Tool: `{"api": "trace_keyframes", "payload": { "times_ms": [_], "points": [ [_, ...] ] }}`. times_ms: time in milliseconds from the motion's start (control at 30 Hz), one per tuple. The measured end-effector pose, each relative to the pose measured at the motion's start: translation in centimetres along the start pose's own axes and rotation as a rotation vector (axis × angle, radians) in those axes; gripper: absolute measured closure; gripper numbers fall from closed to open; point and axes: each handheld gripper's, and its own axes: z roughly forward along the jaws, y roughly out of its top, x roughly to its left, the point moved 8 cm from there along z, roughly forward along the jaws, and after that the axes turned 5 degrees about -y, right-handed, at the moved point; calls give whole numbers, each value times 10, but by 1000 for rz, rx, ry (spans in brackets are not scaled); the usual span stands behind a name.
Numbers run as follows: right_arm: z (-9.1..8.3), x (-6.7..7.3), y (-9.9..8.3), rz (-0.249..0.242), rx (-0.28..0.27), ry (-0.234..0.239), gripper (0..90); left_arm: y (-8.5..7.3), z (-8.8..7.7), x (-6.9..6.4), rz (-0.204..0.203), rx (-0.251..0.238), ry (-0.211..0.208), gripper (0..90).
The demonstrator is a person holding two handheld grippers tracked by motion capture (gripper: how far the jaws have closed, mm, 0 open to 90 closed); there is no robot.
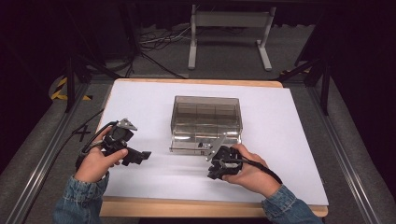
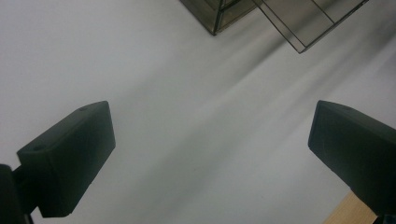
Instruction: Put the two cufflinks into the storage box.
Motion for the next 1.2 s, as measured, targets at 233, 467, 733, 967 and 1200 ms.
{"api": "trace_keyframes", "payload": {
  "times_ms": [233, 467, 733, 967, 1200],
  "points": [
    [-13, -1, 6, 19, -17, 10, 735, 0, 0, 0, 1, 0, -1, 16],
    [-26, -2, 14, 23, -35, 14, 735, 0, 0, 0, 0, 0, -1, 15],
    [-36, -5, 19, 19, -41, 7, 735, 0, 0, 0, -1, -1, 0, 15],
    [-44, -5, 23, 21, -35, 4, 735, 0, 0, 0, -1, 0, 0, 15],
    [-53, -8, 28, 24, -35, -3, 735, 0, 0, 0, -1, 1, -3, 15]
  ]
}}
